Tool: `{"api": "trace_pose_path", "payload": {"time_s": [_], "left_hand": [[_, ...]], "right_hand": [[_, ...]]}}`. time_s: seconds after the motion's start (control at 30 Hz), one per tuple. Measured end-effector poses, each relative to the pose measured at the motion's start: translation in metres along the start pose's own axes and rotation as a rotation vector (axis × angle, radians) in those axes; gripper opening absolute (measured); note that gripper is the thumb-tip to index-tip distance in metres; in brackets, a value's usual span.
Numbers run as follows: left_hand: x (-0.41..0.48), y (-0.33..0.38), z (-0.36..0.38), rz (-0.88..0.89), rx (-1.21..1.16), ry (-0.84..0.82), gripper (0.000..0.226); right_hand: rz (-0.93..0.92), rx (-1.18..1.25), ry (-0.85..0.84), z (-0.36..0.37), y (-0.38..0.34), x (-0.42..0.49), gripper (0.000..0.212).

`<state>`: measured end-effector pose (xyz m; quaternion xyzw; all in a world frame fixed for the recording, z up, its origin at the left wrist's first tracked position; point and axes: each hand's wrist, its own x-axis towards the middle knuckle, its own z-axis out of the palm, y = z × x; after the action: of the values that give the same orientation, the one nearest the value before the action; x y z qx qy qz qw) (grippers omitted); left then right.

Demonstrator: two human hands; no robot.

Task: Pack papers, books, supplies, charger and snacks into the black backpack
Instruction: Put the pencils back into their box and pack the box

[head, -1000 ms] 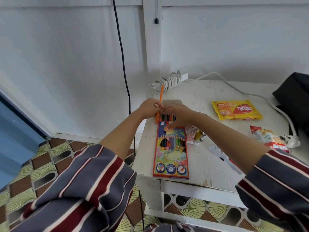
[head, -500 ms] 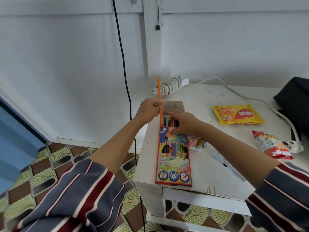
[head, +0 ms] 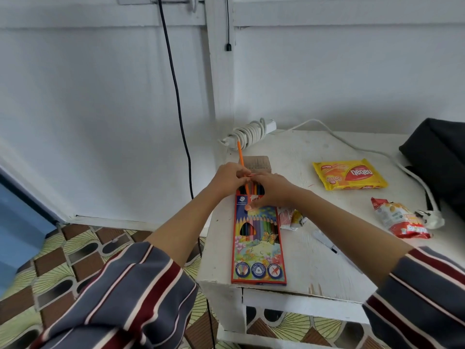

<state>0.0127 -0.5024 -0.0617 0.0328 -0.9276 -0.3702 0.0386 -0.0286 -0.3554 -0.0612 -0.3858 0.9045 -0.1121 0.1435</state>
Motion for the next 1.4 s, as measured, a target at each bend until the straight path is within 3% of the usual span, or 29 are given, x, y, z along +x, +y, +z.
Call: {"api": "trace_pose_path", "payload": {"time_s": [0.27,0.43,0.57,0.77,0.9,1.03,1.2,1.4], "left_hand": [[-0.001,-0.002,-0.005,0.04,0.079,-0.094,0.033],[-0.004,-0.007,-0.002,-0.04,0.003,-0.075,0.069],[0.001,-0.013,0.0,-0.09,0.209,-0.095,0.09],[-0.006,-0.006,-0.004,0.034,0.156,-0.202,0.06],[-0.007,-0.006,-0.004,0.003,-0.067,-0.04,0.042],[-0.001,-0.008,0.004,-0.05,0.002,0.029,0.044],[0.011,-0.023,0.013,-0.072,0.194,-0.074,0.048],[0.014,-0.024,0.013,0.049,0.158,-0.083,0.042]], "right_hand": [[0.003,0.029,0.011,-0.001,-0.003,-0.001,0.083],[0.019,0.032,0.02,0.0,-0.003,-0.001,0.085],[0.032,0.048,0.034,0.001,-0.002,-0.001,0.081],[0.053,-0.019,0.026,0.002,0.002,0.003,0.102],[0.14,-0.013,-0.067,0.003,0.005,0.004,0.11],[0.147,-0.025,-0.099,0.0,0.006,0.004,0.112],[0.158,-0.057,-0.113,0.0,0.007,0.009,0.112],[0.165,-0.042,-0.115,0.0,0.007,0.008,0.112]]}}
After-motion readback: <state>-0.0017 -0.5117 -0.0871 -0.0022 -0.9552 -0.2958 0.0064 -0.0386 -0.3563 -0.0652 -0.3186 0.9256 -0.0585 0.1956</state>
